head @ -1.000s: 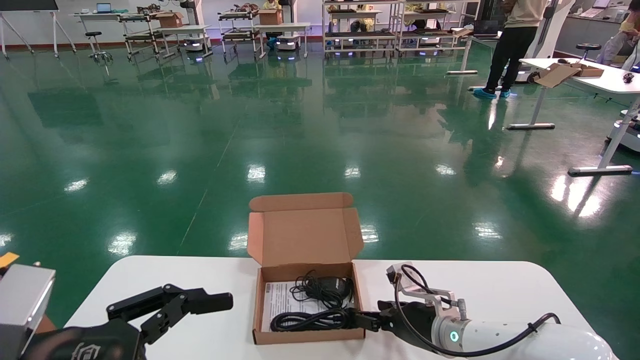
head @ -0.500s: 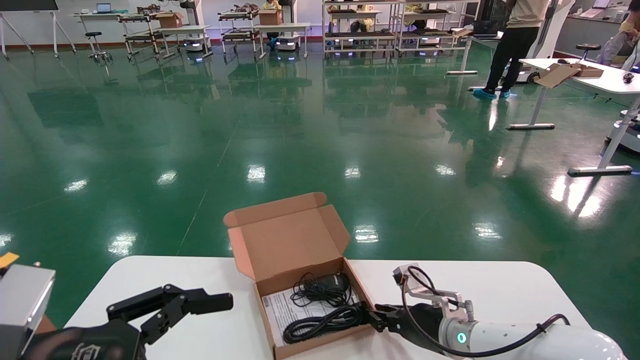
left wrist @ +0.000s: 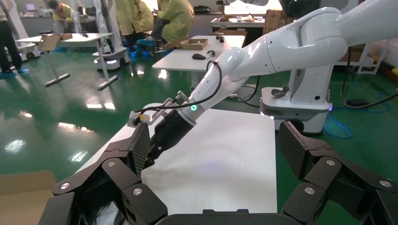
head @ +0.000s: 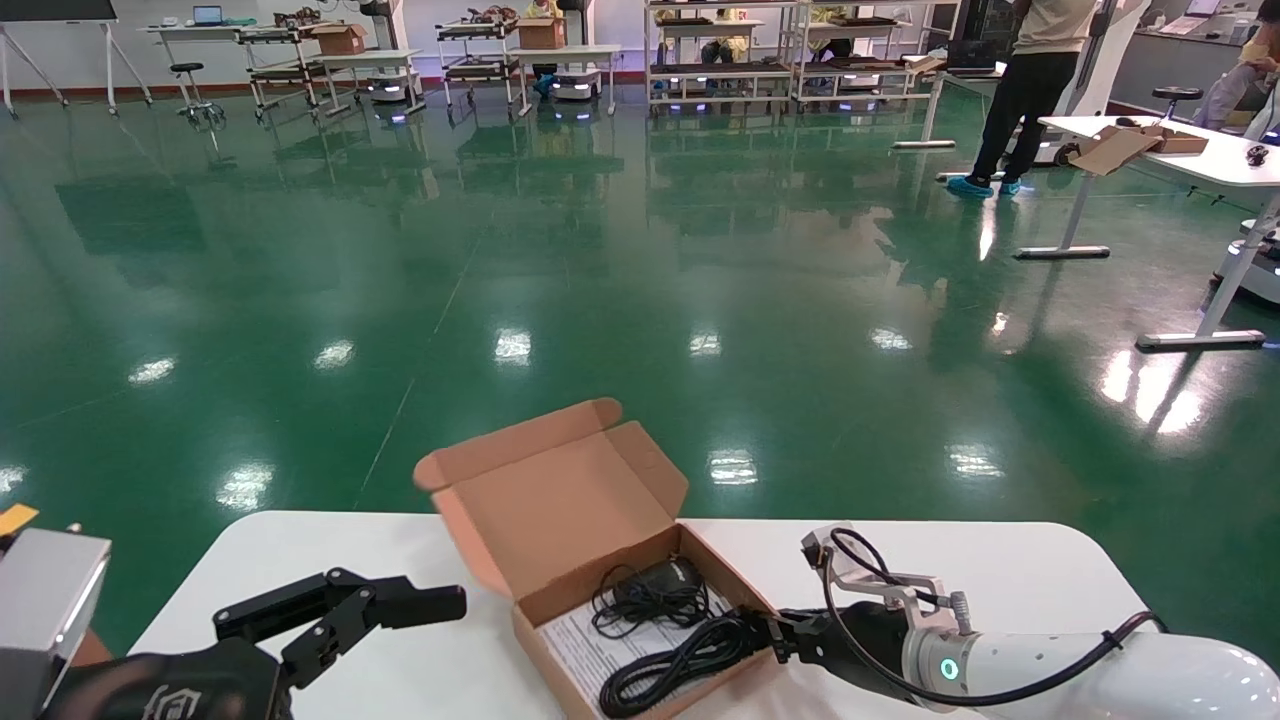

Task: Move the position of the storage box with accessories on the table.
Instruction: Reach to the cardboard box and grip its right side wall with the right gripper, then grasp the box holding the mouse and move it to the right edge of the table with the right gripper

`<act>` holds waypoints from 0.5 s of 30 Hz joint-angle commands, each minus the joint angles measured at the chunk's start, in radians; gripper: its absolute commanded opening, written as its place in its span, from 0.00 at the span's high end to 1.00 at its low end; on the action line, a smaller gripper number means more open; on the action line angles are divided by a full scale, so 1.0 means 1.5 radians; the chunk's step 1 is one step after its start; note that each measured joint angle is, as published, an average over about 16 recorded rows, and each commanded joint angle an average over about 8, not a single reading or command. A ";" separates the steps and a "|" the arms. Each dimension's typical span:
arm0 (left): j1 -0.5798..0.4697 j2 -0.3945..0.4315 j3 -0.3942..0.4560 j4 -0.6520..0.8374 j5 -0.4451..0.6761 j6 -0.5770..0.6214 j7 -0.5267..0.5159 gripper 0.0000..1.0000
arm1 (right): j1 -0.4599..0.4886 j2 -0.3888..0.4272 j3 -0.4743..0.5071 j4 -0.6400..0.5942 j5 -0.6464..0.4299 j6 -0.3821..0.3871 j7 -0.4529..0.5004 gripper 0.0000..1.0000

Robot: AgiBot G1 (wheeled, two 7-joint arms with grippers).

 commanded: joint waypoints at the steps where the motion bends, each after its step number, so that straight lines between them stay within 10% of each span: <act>1: 0.000 0.000 0.000 0.000 0.000 0.000 0.000 0.00 | 0.004 0.002 -0.001 -0.003 -0.001 -0.006 -0.007 1.00; 15: 0.000 0.000 0.000 0.000 0.000 0.000 0.000 0.00 | 0.044 0.036 0.003 -0.013 0.005 -0.073 -0.043 1.00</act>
